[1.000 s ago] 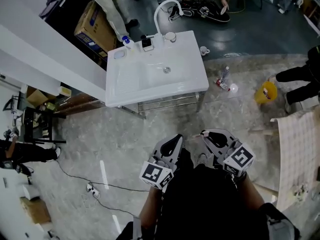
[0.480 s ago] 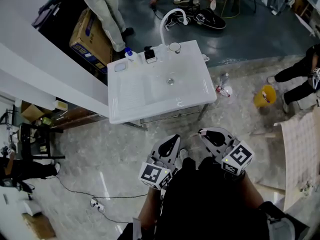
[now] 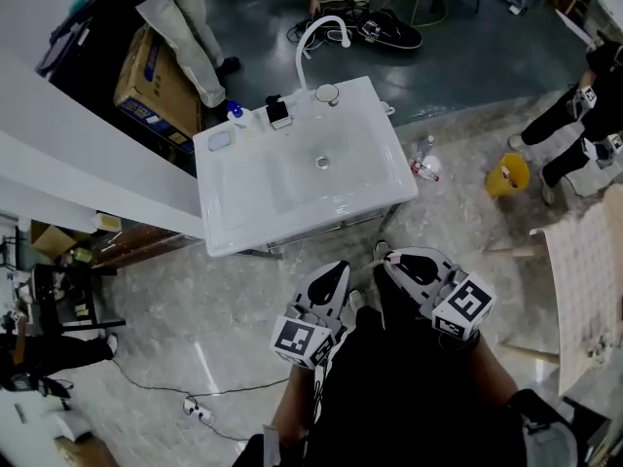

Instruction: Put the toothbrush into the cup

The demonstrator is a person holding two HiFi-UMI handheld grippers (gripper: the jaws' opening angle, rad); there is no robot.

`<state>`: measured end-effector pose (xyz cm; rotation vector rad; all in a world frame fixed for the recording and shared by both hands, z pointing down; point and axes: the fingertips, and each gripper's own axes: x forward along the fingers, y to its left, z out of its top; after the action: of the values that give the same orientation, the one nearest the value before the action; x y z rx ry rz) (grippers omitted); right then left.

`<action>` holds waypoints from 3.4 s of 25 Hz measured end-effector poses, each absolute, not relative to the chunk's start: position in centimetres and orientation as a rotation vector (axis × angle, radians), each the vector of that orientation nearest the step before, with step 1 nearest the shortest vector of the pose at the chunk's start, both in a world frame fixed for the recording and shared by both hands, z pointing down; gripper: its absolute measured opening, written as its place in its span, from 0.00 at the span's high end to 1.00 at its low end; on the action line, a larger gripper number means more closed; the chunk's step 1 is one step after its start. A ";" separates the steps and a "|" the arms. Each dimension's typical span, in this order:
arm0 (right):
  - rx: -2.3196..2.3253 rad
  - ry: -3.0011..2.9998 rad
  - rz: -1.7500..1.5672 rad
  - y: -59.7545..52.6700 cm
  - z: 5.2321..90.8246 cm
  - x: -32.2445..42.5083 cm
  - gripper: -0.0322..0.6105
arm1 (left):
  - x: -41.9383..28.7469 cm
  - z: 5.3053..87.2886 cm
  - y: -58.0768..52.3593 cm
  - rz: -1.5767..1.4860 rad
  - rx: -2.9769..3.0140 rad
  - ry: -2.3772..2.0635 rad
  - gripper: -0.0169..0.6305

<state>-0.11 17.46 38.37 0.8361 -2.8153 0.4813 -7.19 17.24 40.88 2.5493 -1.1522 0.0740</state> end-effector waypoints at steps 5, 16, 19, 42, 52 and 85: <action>0.821 -2.832 0.492 14.9 39.0 0.0 0.90 | -6.8 40.6 15.3 0.056 2.541 -1.168 0.96; 0.739 -2.903 0.520 6.6 38.5 0.4 0.90 | -5.8 39.8 8.0 0.060 2.506 -1.204 0.96; 0.708 -2.926 0.533 4.5 38.3 0.8 0.90 | -5.5 39.8 5.9 0.069 2.509 -1.221 0.96; 0.565 -2.959 0.663 -7.3 39.9 3.6 0.90 | -3.9 40.4 -3.7 0.107 2.382 -1.369 0.96; 0.621 -2.980 0.683 -10.0 38.8 0.4 0.90 | -7.1 40.6 -7.4 0.094 2.417 -1.323 0.96; 0.847 -2.908 0.719 -16.0 38.7 -5.2 0.90 | -10.5 42.0 -14.2 0.079 2.532 -1.058 0.96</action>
<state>-5.23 -15.97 38.65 0.8470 -2.9078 0.7193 -10.55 -14.20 41.99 2.5324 -1.0585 0.0794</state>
